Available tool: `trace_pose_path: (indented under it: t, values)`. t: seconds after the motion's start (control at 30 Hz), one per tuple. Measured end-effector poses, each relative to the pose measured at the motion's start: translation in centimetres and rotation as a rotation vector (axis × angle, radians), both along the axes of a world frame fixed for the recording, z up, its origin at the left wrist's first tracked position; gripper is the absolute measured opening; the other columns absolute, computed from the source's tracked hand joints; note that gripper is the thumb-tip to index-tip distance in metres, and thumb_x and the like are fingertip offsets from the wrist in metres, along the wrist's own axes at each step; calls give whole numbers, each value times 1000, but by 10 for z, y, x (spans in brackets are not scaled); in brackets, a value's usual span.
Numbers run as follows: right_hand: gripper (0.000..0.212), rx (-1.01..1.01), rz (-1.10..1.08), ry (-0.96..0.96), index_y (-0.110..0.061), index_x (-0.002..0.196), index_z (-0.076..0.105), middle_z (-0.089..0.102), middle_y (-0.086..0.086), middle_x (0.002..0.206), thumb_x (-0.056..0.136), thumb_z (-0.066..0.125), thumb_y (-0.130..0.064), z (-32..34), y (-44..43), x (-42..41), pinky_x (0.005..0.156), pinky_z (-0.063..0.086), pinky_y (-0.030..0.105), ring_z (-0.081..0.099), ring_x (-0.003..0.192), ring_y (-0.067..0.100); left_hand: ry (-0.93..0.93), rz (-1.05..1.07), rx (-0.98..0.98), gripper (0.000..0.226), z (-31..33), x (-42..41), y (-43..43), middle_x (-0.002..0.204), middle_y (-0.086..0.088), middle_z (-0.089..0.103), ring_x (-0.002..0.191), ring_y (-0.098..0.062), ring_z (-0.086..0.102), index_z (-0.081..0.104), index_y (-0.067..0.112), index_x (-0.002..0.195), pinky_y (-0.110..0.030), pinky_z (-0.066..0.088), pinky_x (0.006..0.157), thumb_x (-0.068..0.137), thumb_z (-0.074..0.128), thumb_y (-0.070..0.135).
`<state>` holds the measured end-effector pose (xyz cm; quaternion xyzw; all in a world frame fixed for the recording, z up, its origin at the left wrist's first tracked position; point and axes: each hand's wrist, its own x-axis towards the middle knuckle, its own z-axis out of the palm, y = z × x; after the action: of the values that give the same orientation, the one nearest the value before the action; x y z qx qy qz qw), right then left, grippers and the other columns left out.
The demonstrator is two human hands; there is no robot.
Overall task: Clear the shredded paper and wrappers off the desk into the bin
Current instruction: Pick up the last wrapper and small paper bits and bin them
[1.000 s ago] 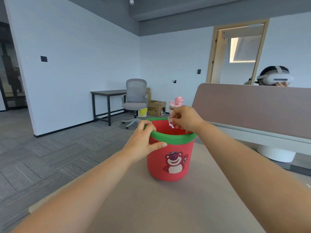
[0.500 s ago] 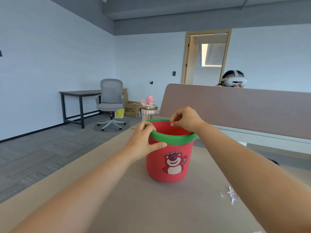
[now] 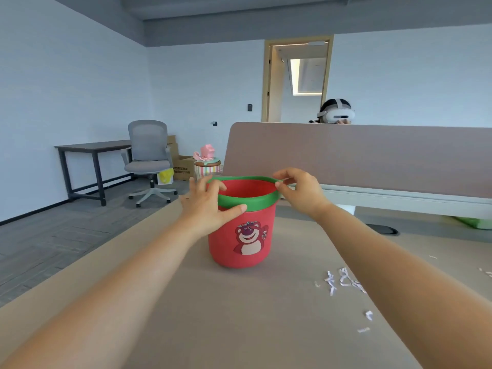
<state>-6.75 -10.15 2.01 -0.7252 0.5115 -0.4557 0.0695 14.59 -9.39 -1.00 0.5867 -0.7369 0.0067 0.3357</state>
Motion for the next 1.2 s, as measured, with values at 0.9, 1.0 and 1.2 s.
trace_pose_path:
  t: [0.9,1.0,1.2]
  values:
    - [53,664,-283,-139,-21,140,34,37,1,147,91,53,-29,-128,200,-241,102,21,16,34,133,11,-357,-823,657,89,-97,-276,83,158,6,-9,146,-12,-3,-6,22,148,-33,4,119,85,42,63]
    - [98,747,-376,332,-25,146,11,8,-5,157,71,63,-61,-130,217,-252,119,8,39,4,145,16,-669,-837,543,113,-99,-249,75,156,5,-23,144,-14,-20,-20,26,144,-43,-4,120,71,54,71]
    - [115,799,-530,494,-32,144,-15,-16,-2,157,59,39,-88,-152,188,-221,114,-7,60,-18,144,28,-740,-753,448,133,-113,-242,65,155,4,-24,142,-15,-24,-19,26,145,-48,-6,118,35,1,98]
